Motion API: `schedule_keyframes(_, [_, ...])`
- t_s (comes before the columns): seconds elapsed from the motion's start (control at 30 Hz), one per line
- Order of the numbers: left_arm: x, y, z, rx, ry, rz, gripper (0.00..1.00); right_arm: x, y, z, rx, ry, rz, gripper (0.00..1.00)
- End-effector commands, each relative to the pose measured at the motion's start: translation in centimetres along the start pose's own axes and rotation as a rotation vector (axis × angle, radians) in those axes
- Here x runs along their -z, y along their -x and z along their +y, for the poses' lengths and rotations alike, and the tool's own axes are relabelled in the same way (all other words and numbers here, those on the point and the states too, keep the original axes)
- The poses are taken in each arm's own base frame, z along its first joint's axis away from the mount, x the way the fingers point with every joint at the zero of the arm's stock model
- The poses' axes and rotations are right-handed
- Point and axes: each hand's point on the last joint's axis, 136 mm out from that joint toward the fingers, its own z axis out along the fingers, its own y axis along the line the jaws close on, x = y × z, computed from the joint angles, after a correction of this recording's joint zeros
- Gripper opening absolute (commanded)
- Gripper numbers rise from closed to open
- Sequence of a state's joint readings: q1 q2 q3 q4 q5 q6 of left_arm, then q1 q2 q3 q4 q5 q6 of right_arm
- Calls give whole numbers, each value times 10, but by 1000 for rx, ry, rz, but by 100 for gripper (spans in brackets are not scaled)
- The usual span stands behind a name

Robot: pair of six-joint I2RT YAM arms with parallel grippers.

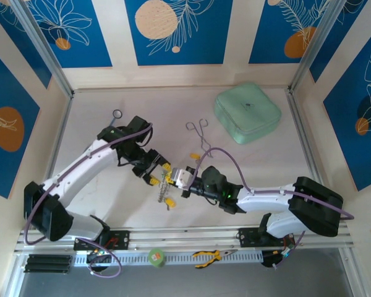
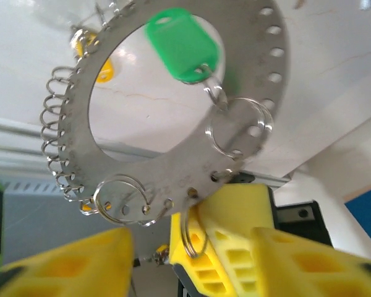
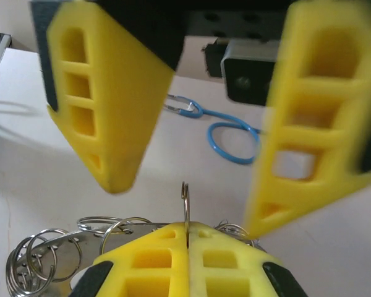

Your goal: Put the keys on the keyring

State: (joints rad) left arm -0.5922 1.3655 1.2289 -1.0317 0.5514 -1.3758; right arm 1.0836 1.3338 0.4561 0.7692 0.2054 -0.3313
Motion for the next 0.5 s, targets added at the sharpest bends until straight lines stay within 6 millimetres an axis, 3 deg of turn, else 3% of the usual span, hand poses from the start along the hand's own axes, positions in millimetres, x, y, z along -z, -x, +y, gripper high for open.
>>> schedule_keyframes(0.0, [23, 26, -29, -111, -160, -201, 72, 5, 25, -5, -10, 18, -67, 0])
schedule_keyframes(0.13, [58, 61, -56, -531, -218, -522, 74, 12, 24, -4, -11, 70, -51, 0])
schedule_keyframes(0.23, [89, 67, -70, -912, -185, -752, 73, 17, 22, -1, -17, 119, -32, 0])
schedule_keyframes(0.37, [103, 46, -71, -1484, -179, -970, 64, 23, 16, -1, -53, 173, -5, 0])
schedule_keyframes(0.47, [77, 15, -44, -1985, -178, -981, 58, 28, 15, -1, -69, 211, 18, 0])
